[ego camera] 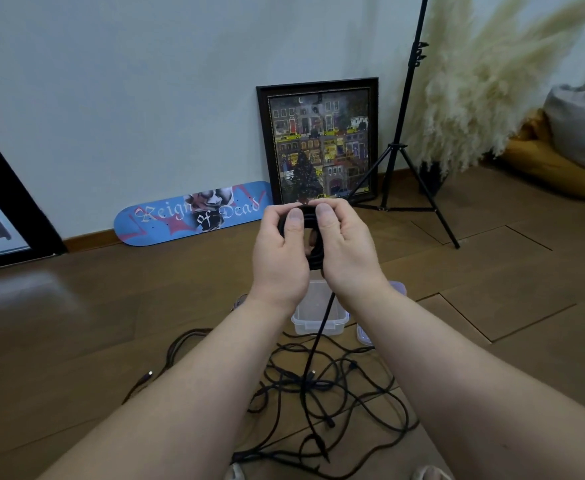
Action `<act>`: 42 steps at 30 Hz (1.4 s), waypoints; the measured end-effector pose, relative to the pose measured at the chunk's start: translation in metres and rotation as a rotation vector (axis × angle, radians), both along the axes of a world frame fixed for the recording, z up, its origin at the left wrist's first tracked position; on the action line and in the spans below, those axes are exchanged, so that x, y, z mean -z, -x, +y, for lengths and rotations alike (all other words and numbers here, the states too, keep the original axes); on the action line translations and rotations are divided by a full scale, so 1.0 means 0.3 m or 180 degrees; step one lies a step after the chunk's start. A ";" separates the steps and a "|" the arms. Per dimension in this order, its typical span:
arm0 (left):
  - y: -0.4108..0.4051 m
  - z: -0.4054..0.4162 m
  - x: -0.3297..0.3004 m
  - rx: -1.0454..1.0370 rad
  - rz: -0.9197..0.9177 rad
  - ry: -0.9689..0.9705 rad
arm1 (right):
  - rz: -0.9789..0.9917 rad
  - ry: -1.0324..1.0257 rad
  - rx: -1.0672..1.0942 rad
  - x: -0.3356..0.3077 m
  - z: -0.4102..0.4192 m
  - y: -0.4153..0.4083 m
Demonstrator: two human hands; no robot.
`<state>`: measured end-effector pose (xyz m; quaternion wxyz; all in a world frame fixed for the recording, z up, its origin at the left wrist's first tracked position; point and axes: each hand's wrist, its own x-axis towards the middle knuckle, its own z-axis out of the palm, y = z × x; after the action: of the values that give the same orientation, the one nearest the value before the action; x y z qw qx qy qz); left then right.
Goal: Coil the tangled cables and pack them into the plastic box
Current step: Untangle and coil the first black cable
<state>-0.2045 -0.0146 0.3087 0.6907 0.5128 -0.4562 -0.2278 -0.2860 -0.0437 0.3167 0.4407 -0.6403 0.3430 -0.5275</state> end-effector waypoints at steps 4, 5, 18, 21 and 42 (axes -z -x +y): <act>-0.006 0.010 -0.005 -0.0084 -0.0221 0.0063 | -0.0277 0.0051 -0.0150 -0.010 0.012 -0.007; -0.016 0.012 -0.006 -0.0082 -0.0272 0.0106 | -0.0331 0.0057 -0.0209 -0.013 0.017 -0.009; -0.058 0.049 -0.075 0.1302 0.2188 -0.0336 | -0.0180 0.0242 -0.0309 0.004 -0.005 -0.038; -0.029 0.047 -0.073 0.0908 0.1758 -0.0178 | 0.0089 0.0300 -0.0268 0.025 -0.018 -0.041; -0.215 -0.026 -0.024 -0.0983 0.0696 -0.0098 | 0.4385 0.1530 -0.0409 -0.019 -0.021 0.118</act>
<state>-0.1399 -0.0223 0.3159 0.7550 0.5594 -0.2908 -0.1803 -0.3213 -0.0501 0.3223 0.0025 -0.9246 0.3789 -0.0390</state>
